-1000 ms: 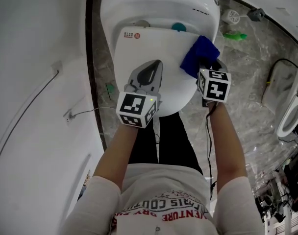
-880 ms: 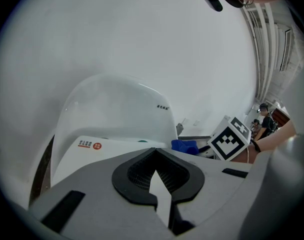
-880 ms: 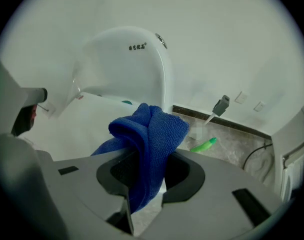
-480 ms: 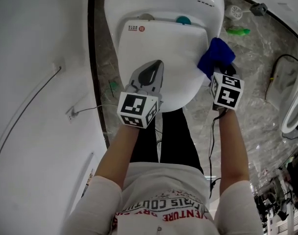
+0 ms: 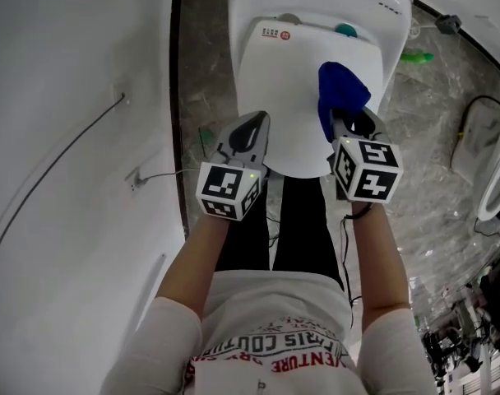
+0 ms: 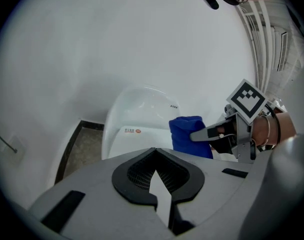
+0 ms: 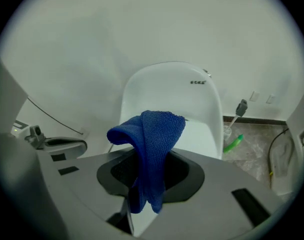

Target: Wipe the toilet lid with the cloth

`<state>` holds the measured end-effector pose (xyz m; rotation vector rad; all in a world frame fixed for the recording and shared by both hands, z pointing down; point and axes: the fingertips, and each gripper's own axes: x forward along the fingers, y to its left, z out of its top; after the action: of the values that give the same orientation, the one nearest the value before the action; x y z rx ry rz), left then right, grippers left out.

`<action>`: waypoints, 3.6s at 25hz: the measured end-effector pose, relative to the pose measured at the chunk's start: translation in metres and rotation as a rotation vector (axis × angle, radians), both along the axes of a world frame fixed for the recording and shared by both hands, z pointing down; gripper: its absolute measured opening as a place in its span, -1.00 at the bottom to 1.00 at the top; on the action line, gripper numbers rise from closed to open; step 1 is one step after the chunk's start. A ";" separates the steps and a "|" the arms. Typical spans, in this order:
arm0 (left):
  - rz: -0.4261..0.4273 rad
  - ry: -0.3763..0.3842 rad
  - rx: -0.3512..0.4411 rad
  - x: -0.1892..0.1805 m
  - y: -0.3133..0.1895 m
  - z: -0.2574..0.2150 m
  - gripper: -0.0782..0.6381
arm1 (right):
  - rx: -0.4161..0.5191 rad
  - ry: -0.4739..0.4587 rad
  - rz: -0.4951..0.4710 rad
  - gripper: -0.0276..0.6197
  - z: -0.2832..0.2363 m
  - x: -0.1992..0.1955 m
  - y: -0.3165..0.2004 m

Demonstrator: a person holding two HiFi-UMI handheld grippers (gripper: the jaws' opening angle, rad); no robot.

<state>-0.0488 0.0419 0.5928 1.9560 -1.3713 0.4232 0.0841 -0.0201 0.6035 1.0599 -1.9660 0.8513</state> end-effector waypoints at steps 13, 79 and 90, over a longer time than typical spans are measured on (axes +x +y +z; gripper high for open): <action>-0.114 -0.035 -0.018 -0.135 0.051 0.019 -0.76 | -0.115 -0.068 -0.130 -0.61 0.050 -0.190 0.080; 0.100 0.000 -0.034 0.148 0.057 0.030 -0.76 | -0.043 0.307 0.090 -0.61 0.096 0.214 0.061; 0.104 -0.005 0.020 0.073 0.114 -0.011 -0.76 | 0.016 0.086 0.094 -0.61 0.022 0.079 0.131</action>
<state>0.0245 0.1558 0.5817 2.0501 -1.2849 0.4657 0.1628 0.1105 0.6258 1.1870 -1.8665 0.8271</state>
